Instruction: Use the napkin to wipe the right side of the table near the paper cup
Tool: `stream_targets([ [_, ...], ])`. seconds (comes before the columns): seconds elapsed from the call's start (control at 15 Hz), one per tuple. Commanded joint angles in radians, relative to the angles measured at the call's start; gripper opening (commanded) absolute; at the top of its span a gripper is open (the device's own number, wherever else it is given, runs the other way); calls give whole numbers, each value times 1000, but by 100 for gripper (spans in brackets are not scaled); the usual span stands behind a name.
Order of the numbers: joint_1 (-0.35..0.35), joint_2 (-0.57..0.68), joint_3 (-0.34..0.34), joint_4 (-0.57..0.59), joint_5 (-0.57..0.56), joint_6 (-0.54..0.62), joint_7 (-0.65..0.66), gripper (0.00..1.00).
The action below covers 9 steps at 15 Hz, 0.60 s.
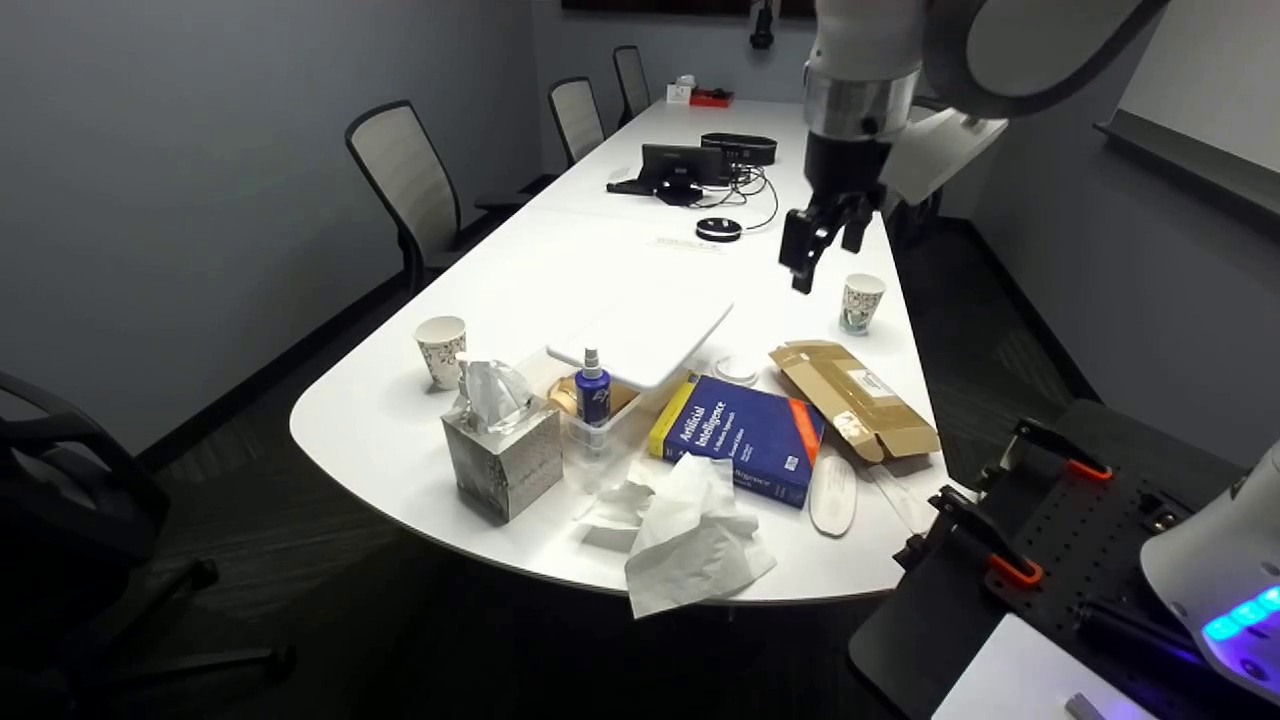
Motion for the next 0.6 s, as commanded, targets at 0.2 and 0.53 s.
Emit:
stream_targets([
  [0.2, 147, 443, -16, 151, -31, 291, 265, 100],
  [0.53, 355, 733, -159, 289, -52, 380, 425, 100],
])
